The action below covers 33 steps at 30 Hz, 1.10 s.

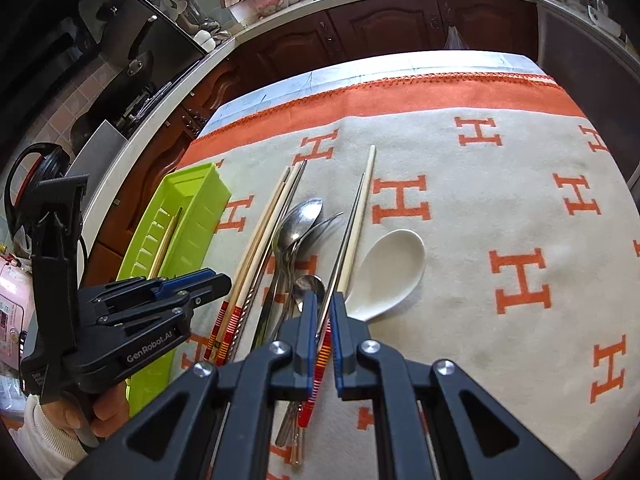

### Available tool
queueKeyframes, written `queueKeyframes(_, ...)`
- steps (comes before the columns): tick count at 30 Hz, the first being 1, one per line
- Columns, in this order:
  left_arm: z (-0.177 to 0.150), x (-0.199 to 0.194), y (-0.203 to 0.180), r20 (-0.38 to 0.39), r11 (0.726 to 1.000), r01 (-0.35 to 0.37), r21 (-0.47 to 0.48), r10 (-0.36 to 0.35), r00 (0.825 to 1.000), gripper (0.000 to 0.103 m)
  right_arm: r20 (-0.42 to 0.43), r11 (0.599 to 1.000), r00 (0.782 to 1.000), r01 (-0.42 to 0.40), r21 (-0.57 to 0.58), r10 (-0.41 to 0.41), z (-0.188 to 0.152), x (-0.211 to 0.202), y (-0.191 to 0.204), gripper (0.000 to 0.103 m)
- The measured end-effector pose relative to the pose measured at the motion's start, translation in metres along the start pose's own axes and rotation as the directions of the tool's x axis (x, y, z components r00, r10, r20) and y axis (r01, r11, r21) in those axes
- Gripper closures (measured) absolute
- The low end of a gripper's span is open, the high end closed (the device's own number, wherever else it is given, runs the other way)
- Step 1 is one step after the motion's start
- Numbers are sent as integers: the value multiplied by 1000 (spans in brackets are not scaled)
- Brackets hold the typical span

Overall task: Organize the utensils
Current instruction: 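Grasp a red-banded chopstick with the right tool while the left tool grasps another chopstick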

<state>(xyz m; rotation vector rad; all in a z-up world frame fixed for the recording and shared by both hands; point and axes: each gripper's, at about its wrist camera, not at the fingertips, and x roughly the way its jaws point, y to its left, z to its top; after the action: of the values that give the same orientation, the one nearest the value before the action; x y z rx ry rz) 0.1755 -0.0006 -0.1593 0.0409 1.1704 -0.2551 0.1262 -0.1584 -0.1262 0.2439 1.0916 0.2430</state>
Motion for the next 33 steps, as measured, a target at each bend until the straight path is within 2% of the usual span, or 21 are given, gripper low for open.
queueKeyframes(19,8,10,-17,-19,991,-93,92,95,995,91,-4,999,1000,-30,38,30,-2,8,-15,96)
queueKeyframes(24,9,9,-19,-34,994,-71,85,74,997,93,-4,999,999,-38,38,38,-4,7,-18,96)
queueKeyframes(28,9,14,-19,-53,993,-81,87,86,995,93,-3,998,999,-41,41,41,-4,7,-19,96)
queueKeyframes(33,9,19,-18,-44,994,-74,74,78,996,93,2,998,999,-40,48,40,-5,6,-22,96)
